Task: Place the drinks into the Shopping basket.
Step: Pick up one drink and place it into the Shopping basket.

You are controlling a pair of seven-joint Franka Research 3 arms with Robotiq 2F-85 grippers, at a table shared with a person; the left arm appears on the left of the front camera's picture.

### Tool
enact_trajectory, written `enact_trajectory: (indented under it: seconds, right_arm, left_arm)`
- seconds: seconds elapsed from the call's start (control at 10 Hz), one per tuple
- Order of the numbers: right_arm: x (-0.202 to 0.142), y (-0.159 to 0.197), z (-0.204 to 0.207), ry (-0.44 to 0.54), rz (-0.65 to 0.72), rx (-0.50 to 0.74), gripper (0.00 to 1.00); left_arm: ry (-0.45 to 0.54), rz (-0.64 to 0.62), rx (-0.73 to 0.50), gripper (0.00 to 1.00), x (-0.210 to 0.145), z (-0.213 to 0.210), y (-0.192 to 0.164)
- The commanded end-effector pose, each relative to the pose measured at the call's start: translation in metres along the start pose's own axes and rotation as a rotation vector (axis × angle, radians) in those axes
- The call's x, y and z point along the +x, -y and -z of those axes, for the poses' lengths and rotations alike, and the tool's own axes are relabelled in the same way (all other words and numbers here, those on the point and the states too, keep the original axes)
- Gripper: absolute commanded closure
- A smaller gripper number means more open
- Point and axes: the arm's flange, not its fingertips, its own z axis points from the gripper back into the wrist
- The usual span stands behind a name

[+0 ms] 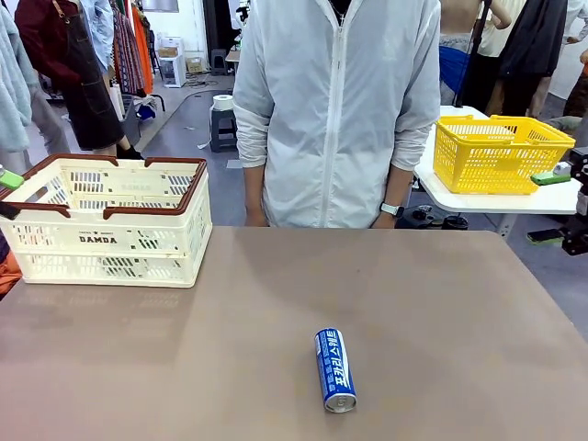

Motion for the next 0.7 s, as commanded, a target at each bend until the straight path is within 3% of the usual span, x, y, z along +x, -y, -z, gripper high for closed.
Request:
enact_trajectory:
  seconds: [0.0,0.6]
  right_arm:
    - [-0.0016,-0.0025,-0.0018,-0.007,0.008,-0.008,0.00]
    - [-0.0016,-0.0025,-0.0018,-0.007,0.008,-0.008,0.00]
  left_arm:
    - [0.005,-0.012,-0.001,0.00,-0.0014,-0.0008,0.0014]
    - [0.005,-0.012,-0.001,0.00,-0.0014,-0.0008,0.0014]
